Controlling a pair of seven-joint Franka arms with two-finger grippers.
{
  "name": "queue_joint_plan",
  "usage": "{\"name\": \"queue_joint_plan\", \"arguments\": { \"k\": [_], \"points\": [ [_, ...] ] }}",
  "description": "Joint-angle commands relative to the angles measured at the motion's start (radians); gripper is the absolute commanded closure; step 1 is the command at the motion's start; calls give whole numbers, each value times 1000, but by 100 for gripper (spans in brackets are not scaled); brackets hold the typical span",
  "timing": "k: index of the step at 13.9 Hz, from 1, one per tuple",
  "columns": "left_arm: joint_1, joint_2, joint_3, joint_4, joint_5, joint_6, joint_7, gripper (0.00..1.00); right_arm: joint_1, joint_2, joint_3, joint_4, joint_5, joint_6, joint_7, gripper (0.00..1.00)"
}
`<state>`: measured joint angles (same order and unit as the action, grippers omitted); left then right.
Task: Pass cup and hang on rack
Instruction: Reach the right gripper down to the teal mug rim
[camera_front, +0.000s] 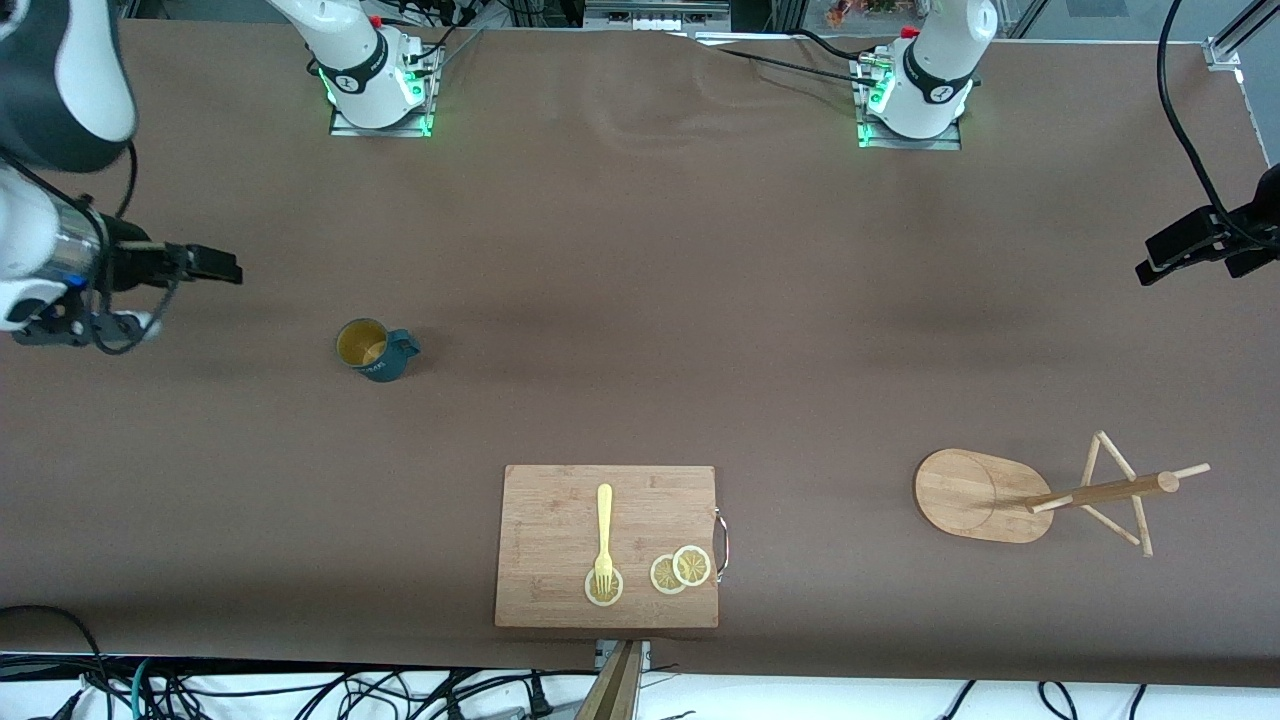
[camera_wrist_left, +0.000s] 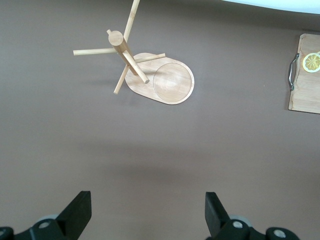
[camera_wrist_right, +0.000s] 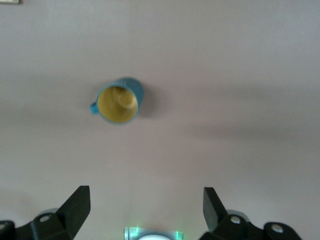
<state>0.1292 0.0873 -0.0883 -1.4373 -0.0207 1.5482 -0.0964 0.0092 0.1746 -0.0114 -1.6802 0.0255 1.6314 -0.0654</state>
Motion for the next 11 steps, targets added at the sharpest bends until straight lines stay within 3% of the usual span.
{"name": "queue_joint_plan", "arguments": {
  "k": [1,3,7,11],
  "points": [
    [6,5,-11,17,1,-5,4,0,23,-35,5,-130,-13,145,-1,0],
    [9,6,-8,15,-2,-2,4,0,34,-23,7,-217,-15,258,-1,0],
    [9,8,-1,11,1,-4,4,0,63,-7,7,-472,-15,634,-5,0],
    [24,8,-1,11,-1,-4,4,0,74,77,7,-486,-16,747,-22,7]
  ]
}}
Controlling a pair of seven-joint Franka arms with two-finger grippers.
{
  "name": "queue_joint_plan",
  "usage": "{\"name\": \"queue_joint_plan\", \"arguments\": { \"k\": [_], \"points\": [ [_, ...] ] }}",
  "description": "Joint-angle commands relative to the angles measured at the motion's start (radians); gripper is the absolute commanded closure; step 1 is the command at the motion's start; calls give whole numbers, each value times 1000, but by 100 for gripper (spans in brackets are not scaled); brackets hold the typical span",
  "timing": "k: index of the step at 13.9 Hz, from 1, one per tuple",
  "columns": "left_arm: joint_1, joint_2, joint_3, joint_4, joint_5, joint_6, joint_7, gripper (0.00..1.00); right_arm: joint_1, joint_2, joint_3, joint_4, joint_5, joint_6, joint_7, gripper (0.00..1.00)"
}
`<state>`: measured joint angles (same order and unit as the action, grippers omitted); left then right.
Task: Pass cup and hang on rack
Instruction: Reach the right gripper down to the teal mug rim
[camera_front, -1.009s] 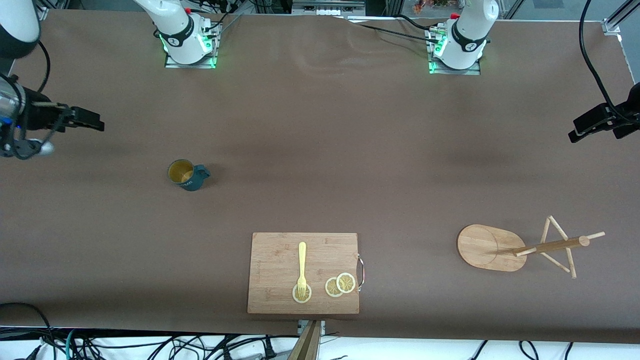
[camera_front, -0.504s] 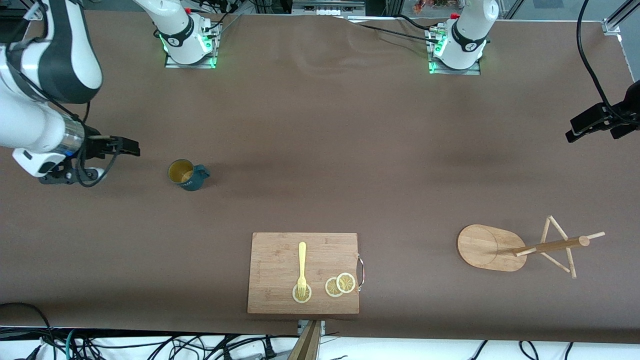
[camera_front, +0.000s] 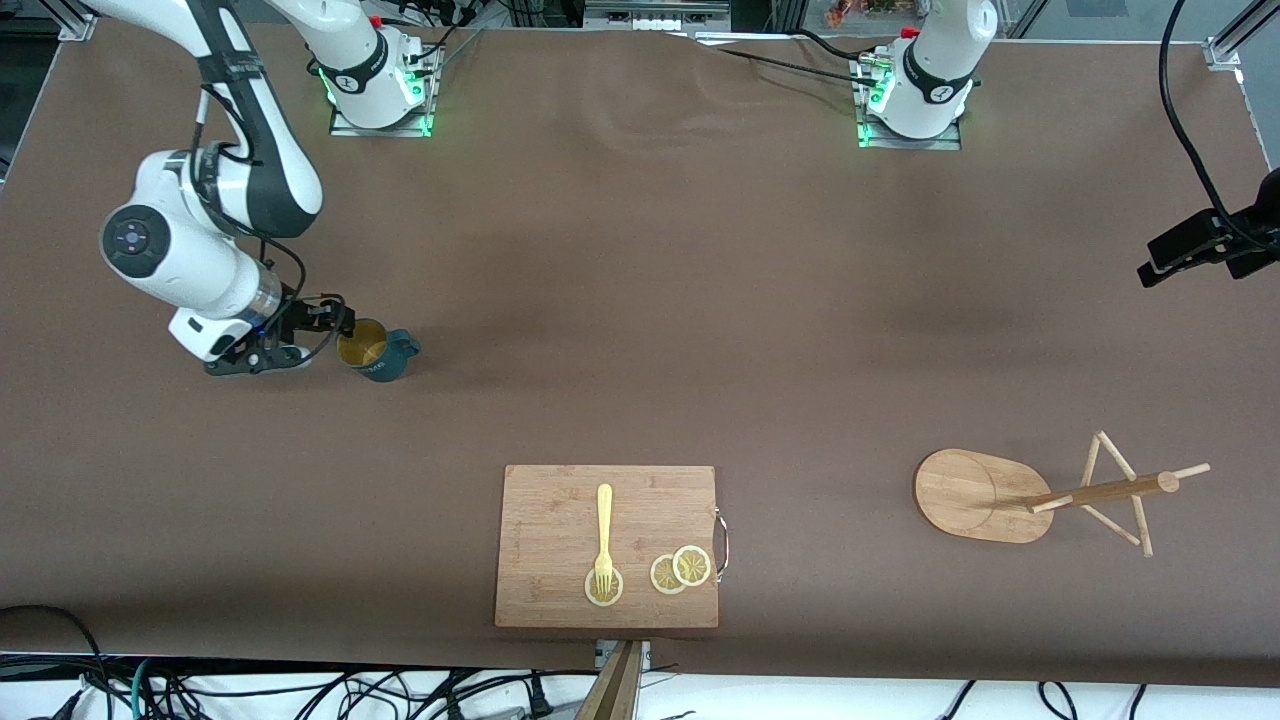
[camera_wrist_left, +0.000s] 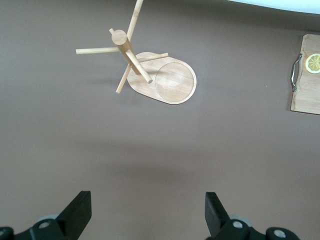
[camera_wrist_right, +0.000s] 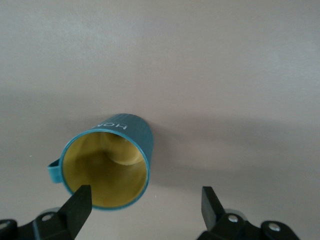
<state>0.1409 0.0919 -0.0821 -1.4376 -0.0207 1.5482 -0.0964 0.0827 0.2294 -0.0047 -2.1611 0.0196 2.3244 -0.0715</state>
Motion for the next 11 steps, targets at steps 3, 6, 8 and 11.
{"name": "queue_joint_plan", "arguments": {
  "k": [3,6,8,11],
  "points": [
    [11,3,-13,10,-1,-5,4,0,2,60,0,-5,-10,101,-16,55],
    [11,3,-13,10,-1,-5,4,0,3,73,0,-6,-10,95,-19,100],
    [11,3,-15,10,-1,-5,4,0,9,73,2,-3,-10,93,-28,100],
    [11,2,-16,11,-1,-7,4,0,34,71,2,32,-9,66,-21,100]
  ]
}}
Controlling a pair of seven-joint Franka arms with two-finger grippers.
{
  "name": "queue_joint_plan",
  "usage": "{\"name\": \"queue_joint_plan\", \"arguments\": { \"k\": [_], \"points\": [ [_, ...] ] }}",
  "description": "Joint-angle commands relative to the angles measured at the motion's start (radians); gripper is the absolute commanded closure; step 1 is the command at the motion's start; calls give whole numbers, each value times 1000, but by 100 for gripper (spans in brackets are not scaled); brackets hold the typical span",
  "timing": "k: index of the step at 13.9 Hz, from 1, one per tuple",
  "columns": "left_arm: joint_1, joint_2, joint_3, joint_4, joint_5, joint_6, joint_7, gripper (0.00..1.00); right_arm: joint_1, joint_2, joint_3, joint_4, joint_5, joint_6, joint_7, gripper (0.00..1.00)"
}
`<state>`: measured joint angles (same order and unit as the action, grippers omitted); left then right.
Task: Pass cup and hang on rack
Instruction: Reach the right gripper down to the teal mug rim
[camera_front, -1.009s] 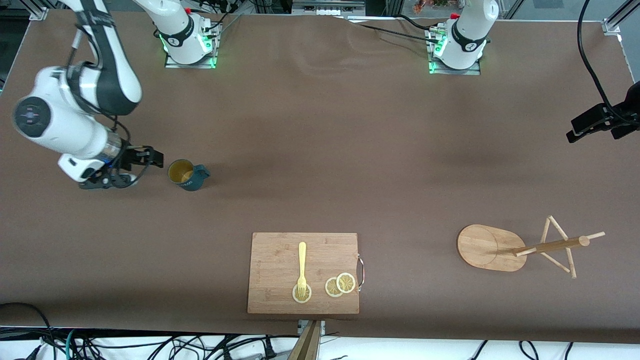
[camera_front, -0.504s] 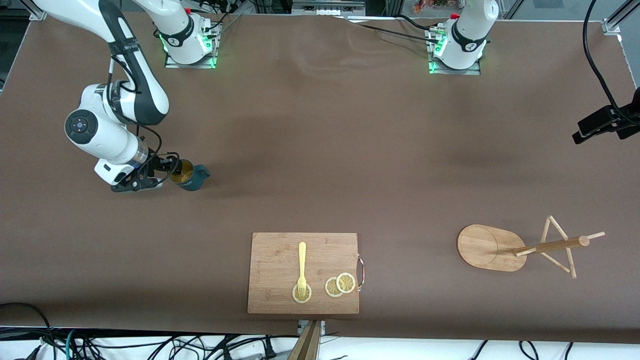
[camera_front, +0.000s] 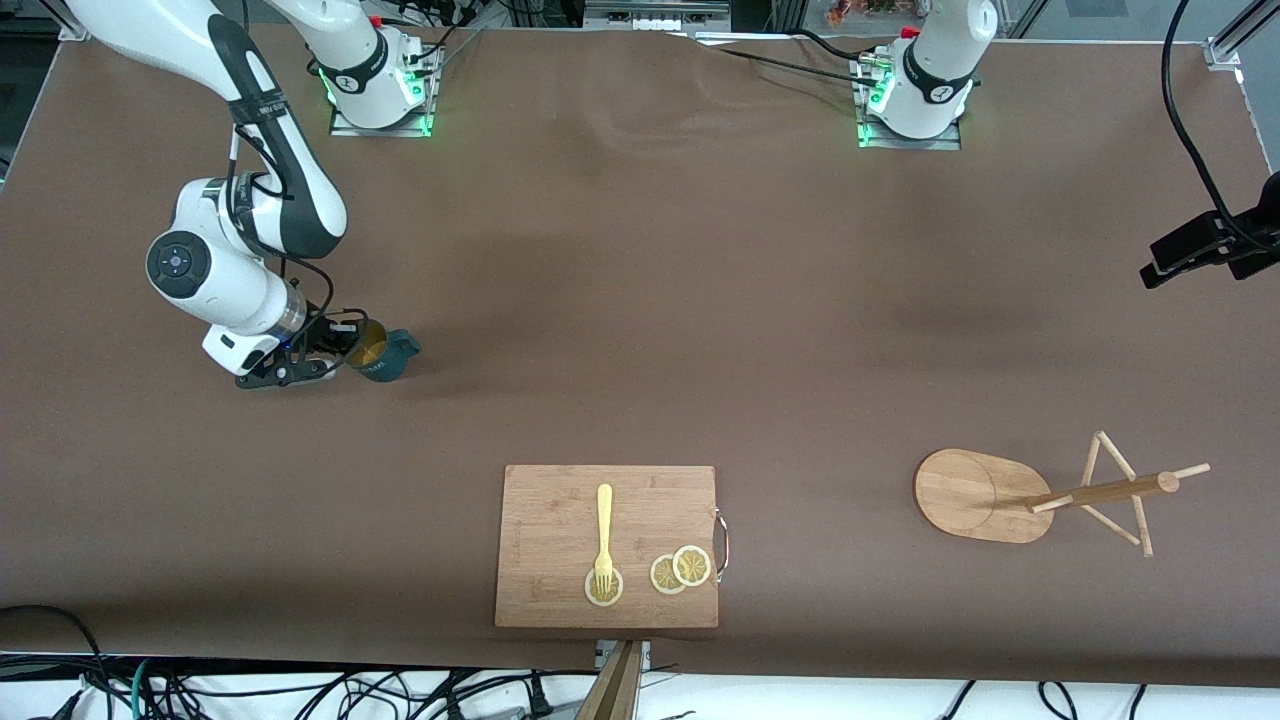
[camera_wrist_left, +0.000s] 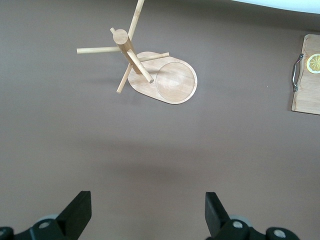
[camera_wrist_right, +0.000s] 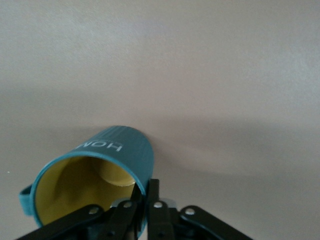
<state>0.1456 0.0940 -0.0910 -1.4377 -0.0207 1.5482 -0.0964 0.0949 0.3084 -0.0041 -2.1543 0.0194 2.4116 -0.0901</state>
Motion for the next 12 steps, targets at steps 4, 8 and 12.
{"name": "queue_joint_plan", "arguments": {
  "k": [4,8,12],
  "points": [
    [5,0,-9,11,1,-17,6,0,107,0,1,244,10,-299,32,100],
    [6,1,-7,11,1,-17,6,0,282,98,16,445,14,-384,381,100],
    [9,16,-7,13,2,-10,4,0,425,312,50,715,14,-373,650,100]
  ]
}}
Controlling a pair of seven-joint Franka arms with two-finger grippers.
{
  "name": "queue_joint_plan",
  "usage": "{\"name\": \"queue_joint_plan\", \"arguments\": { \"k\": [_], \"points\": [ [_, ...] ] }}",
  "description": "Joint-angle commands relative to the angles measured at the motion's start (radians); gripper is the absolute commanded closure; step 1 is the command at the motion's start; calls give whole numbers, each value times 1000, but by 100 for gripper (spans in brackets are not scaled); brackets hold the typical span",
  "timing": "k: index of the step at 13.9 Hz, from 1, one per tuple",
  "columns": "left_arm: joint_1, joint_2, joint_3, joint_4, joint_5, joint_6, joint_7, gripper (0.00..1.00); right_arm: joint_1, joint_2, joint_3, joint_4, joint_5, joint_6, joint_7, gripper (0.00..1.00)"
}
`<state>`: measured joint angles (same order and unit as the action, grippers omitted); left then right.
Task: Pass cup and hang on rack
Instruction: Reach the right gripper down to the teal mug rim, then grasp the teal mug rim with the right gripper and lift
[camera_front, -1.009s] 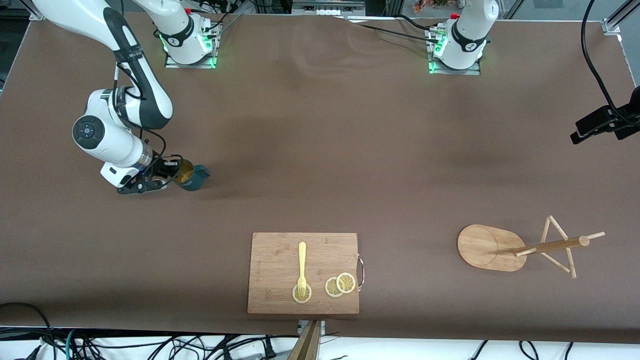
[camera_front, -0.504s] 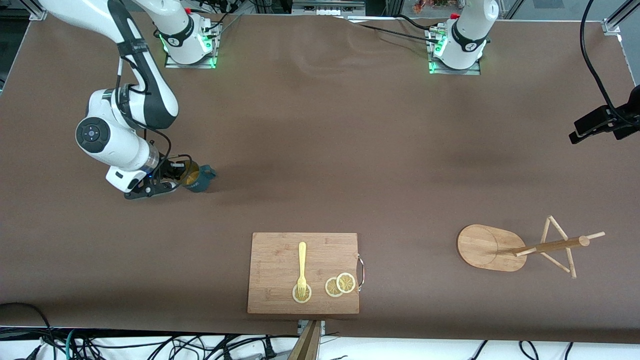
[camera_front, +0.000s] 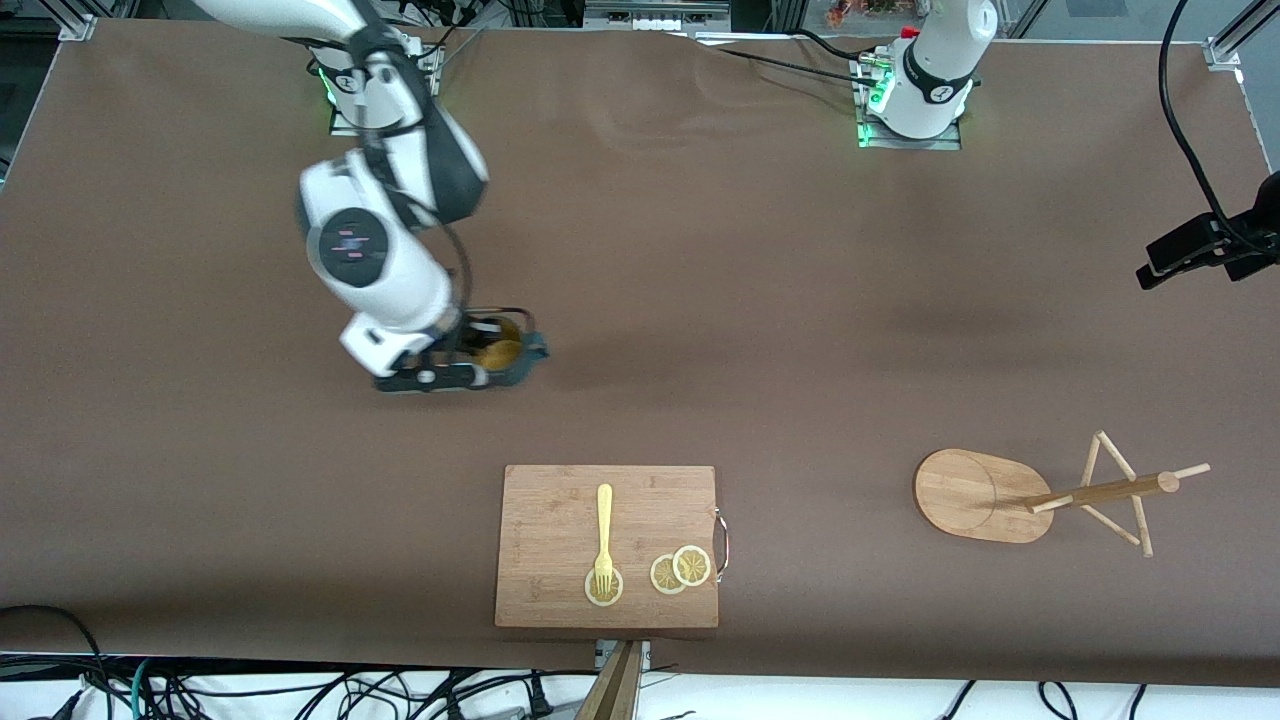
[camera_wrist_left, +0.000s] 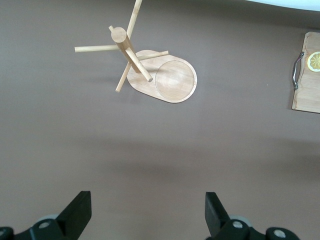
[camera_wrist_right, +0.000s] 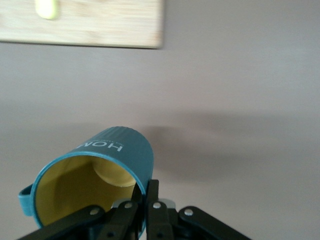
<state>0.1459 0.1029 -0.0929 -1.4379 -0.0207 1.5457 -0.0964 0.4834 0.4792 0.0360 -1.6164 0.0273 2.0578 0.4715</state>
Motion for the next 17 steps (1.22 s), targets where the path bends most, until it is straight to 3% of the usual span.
{"name": "queue_joint_plan", "arguments": {
  "k": [1,4,9,14,15,16,17],
  "points": [
    [11,6,-5,11,1,-7,4,0,72,197,24,241,5,-9,125,100],
    [11,-5,-5,-4,1,-4,4,0,173,314,28,377,2,30,330,100],
    [46,-34,-5,-45,1,5,4,0,270,351,28,375,-4,82,381,100],
    [70,-42,-5,-59,-1,7,6,0,297,374,28,374,0,88,386,100],
    [70,-42,-5,-59,-1,5,6,0,297,375,28,372,2,88,386,81],
    [70,-42,-5,-61,-1,7,6,0,300,377,28,368,2,88,389,35],
    [70,-42,-7,-61,-1,5,4,0,311,378,28,368,-6,88,388,1]
  ]
}}
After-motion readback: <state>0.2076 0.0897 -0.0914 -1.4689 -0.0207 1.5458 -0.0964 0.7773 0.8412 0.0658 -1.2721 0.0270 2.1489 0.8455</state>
